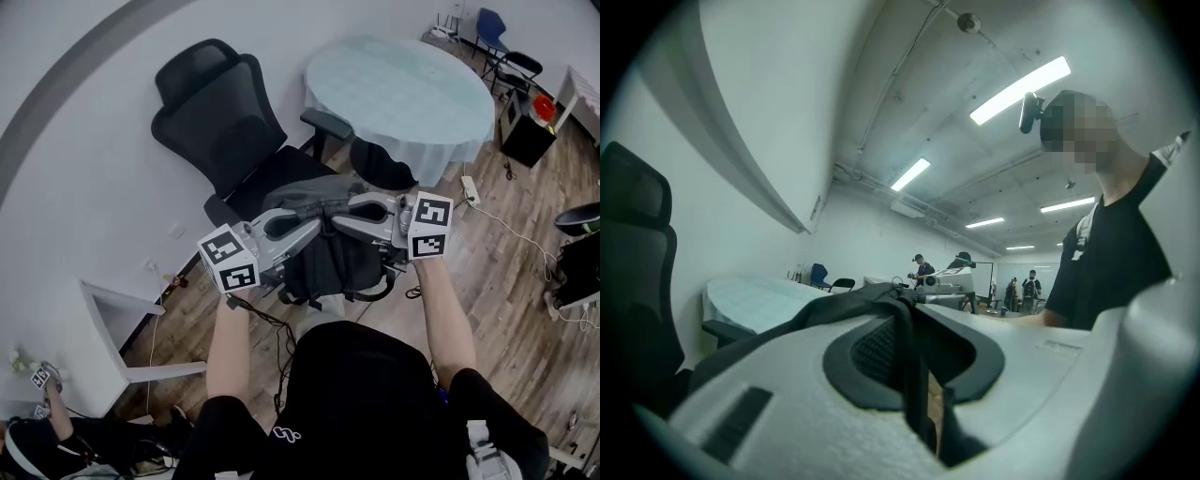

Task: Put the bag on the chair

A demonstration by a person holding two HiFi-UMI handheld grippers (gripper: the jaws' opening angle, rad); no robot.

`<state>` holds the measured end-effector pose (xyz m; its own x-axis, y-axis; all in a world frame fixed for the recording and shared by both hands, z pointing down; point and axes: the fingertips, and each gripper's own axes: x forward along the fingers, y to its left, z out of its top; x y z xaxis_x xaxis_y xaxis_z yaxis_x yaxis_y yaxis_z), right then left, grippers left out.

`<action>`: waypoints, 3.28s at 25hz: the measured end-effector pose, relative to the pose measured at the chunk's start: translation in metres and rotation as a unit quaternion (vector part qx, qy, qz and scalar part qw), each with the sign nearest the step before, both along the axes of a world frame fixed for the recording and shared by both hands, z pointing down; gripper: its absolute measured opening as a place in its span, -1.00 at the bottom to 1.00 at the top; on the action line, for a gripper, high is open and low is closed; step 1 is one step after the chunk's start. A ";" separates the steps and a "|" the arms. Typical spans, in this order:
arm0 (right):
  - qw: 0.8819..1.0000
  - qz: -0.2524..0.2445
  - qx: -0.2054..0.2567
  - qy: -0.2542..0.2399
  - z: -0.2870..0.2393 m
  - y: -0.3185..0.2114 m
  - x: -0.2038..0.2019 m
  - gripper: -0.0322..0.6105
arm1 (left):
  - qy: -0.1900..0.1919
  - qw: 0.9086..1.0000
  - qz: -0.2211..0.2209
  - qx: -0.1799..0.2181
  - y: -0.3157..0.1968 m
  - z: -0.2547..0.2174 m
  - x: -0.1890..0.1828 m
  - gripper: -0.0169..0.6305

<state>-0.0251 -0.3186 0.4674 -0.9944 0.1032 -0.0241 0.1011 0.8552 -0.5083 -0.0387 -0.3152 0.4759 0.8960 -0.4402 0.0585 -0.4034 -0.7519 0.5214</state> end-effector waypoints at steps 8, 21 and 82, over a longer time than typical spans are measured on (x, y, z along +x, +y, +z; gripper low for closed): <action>0.999 0.009 -0.011 0.029 0.048 -0.062 -0.040 -0.77 | 0.021 0.999 0.013 -0.020 -0.062 0.049 -0.040 -0.83; 0.996 0.039 0.073 0.018 0.007 0.011 0.010 -0.77 | -0.046 0.995 0.068 0.053 0.007 0.007 0.009 -0.84; 0.911 0.407 0.003 0.064 0.035 -0.194 0.078 -0.90 | -0.081 0.980 -0.182 0.020 -0.176 0.036 -0.013 -0.97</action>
<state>0.0524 -0.5123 0.5020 -0.7359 -0.6703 0.0958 -0.6280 0.6228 -0.4666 -0.0512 -0.4912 0.5117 0.6596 -0.7336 0.1635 -0.7240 -0.5618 0.4002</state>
